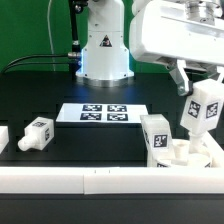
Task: Assemble stool
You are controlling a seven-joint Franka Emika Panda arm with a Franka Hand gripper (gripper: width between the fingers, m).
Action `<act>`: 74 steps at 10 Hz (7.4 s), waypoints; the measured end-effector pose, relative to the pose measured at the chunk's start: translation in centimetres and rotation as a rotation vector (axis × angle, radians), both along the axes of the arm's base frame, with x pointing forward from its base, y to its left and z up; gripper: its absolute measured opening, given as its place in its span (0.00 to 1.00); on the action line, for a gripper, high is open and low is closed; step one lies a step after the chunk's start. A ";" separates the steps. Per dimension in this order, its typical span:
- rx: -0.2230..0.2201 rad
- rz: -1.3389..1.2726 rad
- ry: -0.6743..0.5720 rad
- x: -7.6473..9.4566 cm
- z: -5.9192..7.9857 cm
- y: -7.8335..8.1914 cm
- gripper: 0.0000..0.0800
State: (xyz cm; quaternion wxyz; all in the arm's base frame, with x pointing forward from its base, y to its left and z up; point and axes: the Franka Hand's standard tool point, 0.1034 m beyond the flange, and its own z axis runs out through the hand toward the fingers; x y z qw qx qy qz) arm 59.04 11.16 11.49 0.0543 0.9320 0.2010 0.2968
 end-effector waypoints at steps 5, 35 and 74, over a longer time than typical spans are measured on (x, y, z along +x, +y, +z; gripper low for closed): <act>-0.072 0.089 0.011 0.0 -1.8 0.9 0.42; -0.080 0.069 0.043 -1.2 -3.6 -0.3 0.69; -0.415 0.472 0.586 1.5 -3.2 -1.8 0.42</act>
Offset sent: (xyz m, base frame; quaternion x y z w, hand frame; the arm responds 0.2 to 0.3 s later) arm -0.0028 0.0013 -0.0104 -0.0362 -0.0016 -0.0513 0.9980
